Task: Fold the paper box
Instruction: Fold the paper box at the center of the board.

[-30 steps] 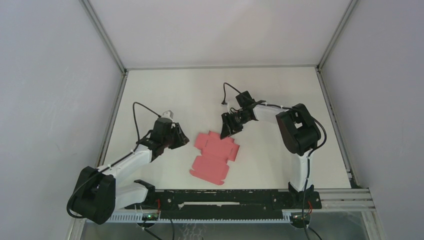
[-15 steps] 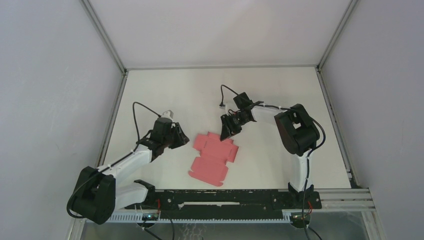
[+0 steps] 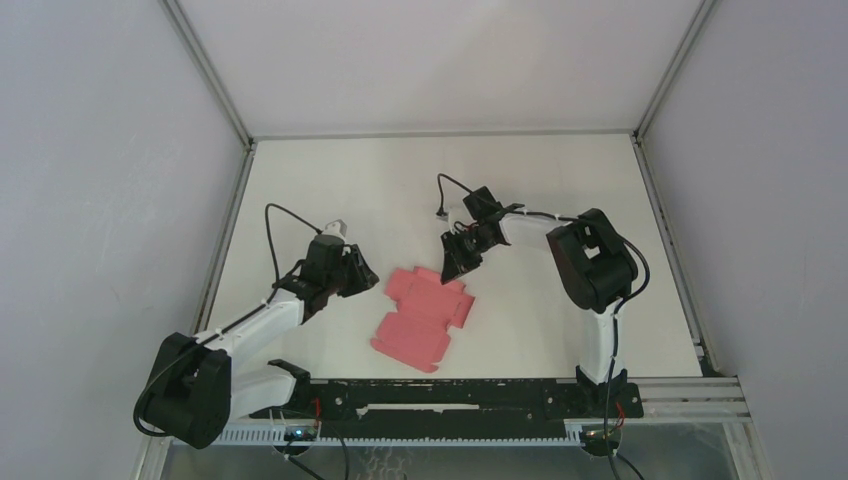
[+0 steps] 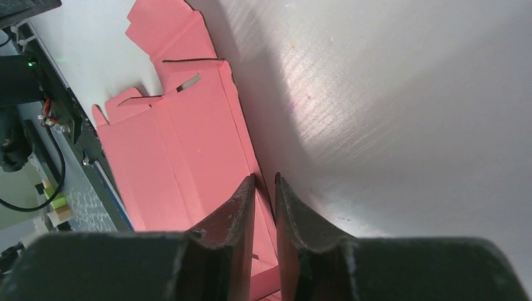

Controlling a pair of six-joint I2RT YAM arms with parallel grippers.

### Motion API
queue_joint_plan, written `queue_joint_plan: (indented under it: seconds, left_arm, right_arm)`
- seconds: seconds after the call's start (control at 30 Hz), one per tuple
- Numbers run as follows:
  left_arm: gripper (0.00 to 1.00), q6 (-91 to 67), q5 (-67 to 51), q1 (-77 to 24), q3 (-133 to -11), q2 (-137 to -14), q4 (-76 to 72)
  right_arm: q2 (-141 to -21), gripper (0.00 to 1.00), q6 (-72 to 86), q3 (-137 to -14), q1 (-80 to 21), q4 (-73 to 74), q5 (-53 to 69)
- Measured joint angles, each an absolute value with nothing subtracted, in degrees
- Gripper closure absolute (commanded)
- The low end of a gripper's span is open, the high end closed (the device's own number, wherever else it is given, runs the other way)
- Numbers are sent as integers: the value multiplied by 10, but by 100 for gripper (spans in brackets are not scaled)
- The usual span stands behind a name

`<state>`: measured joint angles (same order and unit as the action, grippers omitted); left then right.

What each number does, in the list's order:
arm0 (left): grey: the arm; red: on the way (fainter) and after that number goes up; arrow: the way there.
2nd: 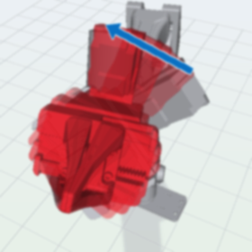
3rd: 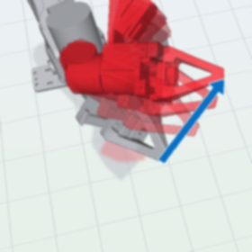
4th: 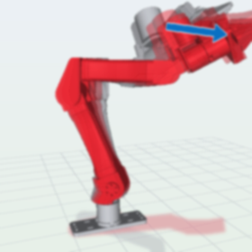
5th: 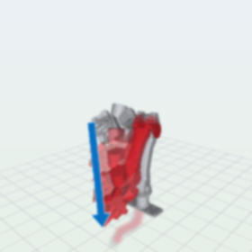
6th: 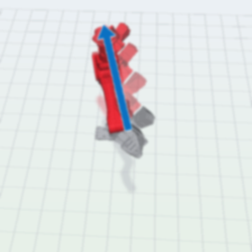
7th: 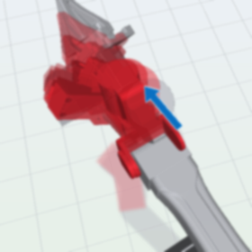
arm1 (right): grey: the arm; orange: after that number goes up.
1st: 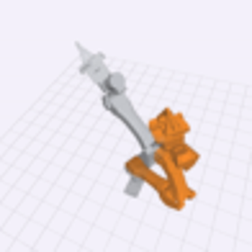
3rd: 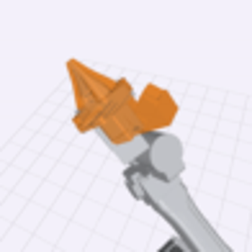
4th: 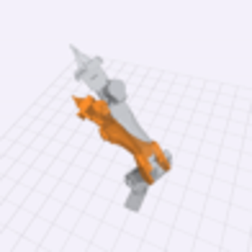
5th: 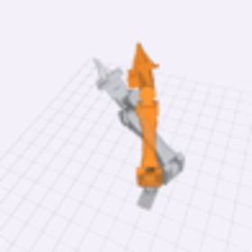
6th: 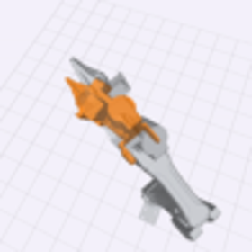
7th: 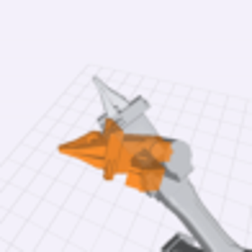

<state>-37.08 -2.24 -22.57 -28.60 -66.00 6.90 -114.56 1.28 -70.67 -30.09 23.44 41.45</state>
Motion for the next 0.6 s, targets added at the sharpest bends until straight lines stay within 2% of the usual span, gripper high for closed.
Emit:
queue_joint_plan:
  seconds: [0.27, 0.6]
  left_arm:
    - [59, -371, -22, -226, -286, -660, 69]
    - [59, -371, -19, -226, -286, -658, 68]
  right_arm:
    - [-1137, 81, 13, -707, -313, 244, 378]
    - [-1037, 81, 12, -705, -349, 269, 273]
